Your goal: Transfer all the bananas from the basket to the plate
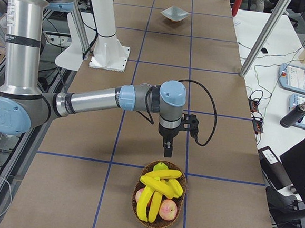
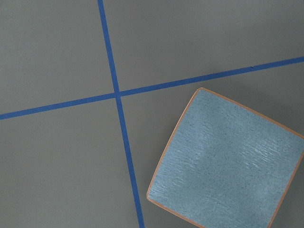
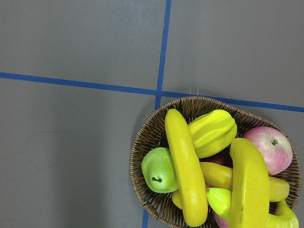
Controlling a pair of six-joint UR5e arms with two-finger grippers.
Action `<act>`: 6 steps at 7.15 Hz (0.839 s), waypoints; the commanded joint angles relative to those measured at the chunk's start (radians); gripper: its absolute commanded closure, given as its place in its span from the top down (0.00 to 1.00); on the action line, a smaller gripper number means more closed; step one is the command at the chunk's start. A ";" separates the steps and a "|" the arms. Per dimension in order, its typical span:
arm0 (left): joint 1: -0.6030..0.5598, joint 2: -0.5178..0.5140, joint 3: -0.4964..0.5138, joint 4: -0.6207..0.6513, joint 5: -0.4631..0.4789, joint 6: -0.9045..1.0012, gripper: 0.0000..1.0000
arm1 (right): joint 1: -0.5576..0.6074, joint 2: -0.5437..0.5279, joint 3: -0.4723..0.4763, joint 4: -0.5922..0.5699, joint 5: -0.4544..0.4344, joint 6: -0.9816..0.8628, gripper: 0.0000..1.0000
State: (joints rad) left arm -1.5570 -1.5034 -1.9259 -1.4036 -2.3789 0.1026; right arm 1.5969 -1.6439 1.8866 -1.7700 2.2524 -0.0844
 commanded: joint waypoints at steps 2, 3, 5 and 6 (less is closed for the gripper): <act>0.000 -0.003 0.007 -0.001 -0.002 -0.003 1.00 | -0.002 -0.060 -0.079 0.102 -0.005 -0.012 1.00; 0.000 -0.003 0.008 -0.001 -0.003 -0.003 1.00 | -0.002 -0.082 -0.134 0.197 -0.007 0.000 1.00; 0.000 -0.003 0.008 -0.001 -0.003 -0.004 1.00 | -0.002 -0.091 -0.226 0.318 -0.007 0.041 1.00; 0.000 -0.003 0.011 -0.001 -0.002 -0.004 1.00 | -0.002 -0.106 -0.236 0.322 -0.007 0.044 1.00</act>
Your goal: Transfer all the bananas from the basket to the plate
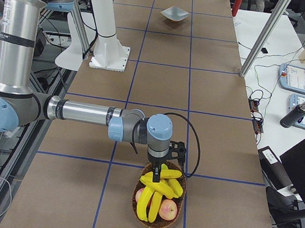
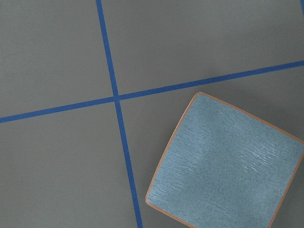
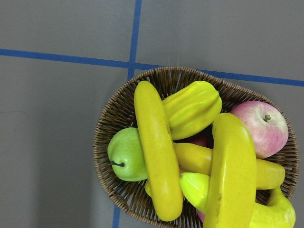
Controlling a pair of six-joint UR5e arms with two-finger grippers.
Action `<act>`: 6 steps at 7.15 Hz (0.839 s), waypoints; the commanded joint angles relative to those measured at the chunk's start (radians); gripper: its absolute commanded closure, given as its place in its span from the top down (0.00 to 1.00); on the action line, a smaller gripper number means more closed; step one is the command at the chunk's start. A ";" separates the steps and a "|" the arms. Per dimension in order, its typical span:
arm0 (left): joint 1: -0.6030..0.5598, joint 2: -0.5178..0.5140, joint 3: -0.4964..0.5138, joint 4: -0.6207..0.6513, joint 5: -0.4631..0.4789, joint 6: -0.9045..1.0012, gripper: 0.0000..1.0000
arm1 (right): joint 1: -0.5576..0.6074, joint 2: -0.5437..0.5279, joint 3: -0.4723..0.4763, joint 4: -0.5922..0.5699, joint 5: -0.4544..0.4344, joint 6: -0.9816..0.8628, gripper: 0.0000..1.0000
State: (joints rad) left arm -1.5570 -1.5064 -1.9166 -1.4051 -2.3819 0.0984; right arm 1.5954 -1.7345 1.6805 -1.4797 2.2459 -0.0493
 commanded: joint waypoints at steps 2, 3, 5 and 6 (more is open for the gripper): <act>0.000 0.000 0.004 0.002 0.001 0.000 1.00 | 0.000 -0.042 -0.077 0.126 -0.003 0.012 1.00; 0.000 0.002 0.007 0.002 0.001 0.000 1.00 | 0.001 -0.051 -0.079 0.128 -0.003 0.012 0.98; 0.000 0.005 0.008 0.002 0.001 0.000 1.00 | 0.000 -0.060 -0.080 0.139 -0.003 0.025 0.67; 0.000 0.006 0.008 0.002 0.001 0.000 1.00 | 0.000 -0.063 -0.081 0.140 -0.003 0.031 0.46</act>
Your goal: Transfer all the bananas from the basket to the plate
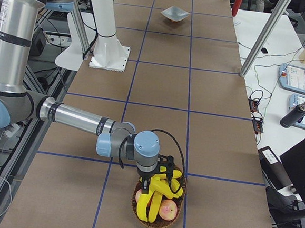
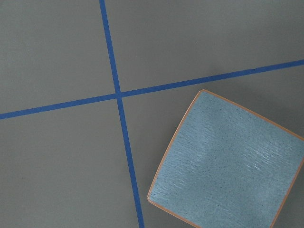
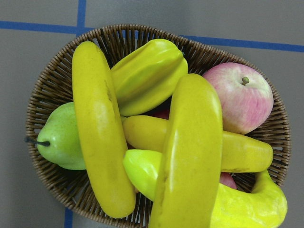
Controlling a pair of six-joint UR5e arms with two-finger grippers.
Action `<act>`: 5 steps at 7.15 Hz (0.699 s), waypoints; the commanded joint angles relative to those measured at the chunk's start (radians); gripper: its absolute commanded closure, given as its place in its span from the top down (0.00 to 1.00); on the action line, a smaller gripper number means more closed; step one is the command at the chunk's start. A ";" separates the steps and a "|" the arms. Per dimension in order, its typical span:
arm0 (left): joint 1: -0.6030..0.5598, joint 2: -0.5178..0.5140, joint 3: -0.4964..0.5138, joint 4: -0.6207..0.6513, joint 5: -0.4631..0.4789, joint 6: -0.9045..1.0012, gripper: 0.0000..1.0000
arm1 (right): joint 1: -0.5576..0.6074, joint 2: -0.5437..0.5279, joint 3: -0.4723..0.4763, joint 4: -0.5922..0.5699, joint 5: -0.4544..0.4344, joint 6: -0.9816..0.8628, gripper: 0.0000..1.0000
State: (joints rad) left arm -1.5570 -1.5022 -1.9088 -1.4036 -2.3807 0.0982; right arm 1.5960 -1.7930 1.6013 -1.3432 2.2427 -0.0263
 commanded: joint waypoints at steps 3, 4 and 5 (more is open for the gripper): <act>0.000 0.008 0.001 0.000 0.000 0.000 1.00 | 0.001 0.004 0.011 0.006 0.001 0.014 0.00; 0.000 0.010 0.001 0.000 0.000 0.000 1.00 | 0.001 0.009 0.014 0.006 0.002 0.014 0.00; 0.000 0.011 0.001 0.002 0.000 0.000 1.00 | 0.002 0.012 0.020 0.006 0.002 0.011 0.00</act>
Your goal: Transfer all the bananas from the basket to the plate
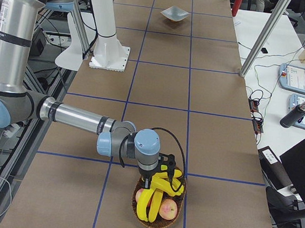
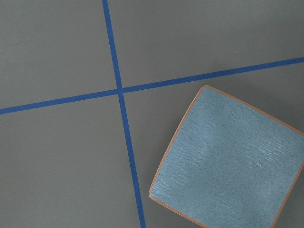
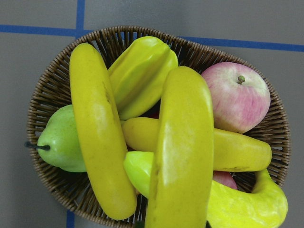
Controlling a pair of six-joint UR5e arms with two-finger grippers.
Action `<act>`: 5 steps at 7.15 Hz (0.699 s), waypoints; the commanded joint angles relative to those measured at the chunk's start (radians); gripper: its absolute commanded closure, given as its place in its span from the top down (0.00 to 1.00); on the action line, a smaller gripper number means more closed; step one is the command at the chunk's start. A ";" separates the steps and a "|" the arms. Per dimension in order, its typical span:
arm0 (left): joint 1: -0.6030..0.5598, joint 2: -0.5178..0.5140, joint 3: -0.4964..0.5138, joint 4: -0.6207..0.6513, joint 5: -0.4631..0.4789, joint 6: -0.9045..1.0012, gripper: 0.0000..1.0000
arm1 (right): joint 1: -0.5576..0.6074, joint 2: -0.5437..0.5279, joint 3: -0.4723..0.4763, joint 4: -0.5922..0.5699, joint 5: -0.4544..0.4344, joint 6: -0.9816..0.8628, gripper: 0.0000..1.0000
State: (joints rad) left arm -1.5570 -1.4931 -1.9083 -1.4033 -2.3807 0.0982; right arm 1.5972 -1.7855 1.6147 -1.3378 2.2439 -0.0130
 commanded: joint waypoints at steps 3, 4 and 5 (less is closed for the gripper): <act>0.000 0.002 0.000 0.001 0.000 0.000 1.00 | 0.082 0.014 0.121 -0.012 -0.004 -0.015 0.00; 0.000 0.001 -0.003 0.000 -0.002 0.000 1.00 | 0.089 0.041 0.132 -0.011 -0.004 0.002 0.00; 0.000 -0.009 -0.023 -0.006 -0.003 0.003 1.00 | 0.089 0.082 0.134 -0.009 -0.004 0.002 0.00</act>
State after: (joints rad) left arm -1.5570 -1.4939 -1.9144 -1.4042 -2.3820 0.0988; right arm 1.6805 -1.7469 1.7366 -1.3478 2.2397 -0.0164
